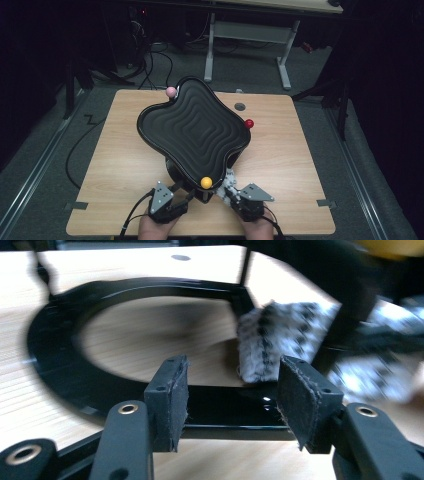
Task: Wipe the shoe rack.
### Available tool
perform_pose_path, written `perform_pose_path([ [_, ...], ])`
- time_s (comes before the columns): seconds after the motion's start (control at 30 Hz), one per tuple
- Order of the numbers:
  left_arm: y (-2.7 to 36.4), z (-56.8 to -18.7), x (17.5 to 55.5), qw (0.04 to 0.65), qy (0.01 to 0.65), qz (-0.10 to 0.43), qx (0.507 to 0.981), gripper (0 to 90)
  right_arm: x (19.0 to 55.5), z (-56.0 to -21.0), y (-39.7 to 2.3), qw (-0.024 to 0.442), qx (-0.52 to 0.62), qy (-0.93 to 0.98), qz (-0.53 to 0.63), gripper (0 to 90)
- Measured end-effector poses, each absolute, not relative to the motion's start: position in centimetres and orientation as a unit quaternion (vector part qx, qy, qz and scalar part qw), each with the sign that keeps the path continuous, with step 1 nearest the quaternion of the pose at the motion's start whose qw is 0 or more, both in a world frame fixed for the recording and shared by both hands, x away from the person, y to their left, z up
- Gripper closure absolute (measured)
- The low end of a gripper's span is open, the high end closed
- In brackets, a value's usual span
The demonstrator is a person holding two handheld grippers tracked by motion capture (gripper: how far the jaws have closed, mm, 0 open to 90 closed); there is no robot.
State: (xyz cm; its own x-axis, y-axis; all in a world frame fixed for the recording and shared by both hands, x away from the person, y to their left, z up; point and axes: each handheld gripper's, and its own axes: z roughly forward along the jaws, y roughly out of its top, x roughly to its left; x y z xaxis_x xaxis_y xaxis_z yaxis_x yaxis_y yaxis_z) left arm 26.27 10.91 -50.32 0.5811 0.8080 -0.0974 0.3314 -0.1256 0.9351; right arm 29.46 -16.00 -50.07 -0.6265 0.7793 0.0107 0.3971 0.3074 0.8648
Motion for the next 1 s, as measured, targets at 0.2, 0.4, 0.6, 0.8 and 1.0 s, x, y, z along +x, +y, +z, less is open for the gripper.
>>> perform_pose_path([
  [0.2,8.1,-50.3,26.6,0.537,0.367,0.22,0.727,44.8,29.6,-49.8,-19.6,0.238,0.411,0.759,0.445,81.2],
  [0.4,6.3,-50.3,27.1,0.541,0.352,0.216,0.733,46.4,29.5,-49.3,-20.3,0.249,0.42,0.746,0.453,81.2],
  [0.6,6.5,-50.0,26.8,0.527,0.339,0.246,0.74,75.0,30.8,-48.6,-19.1,0.253,0.411,0.743,0.464,81.2],
  [0.8,8.6,-50.0,25.1,0.527,0.338,0.242,0.741,75.2,33.7,-49.0,-15.4,0.234,0.397,0.756,0.464,81.3],
  [1.0,9.8,-50.0,24.5,0.524,0.343,0.247,0.739,75.0,35.1,-50.8,-12.5,0.219,0.379,0.794,0.421,81.5],
])
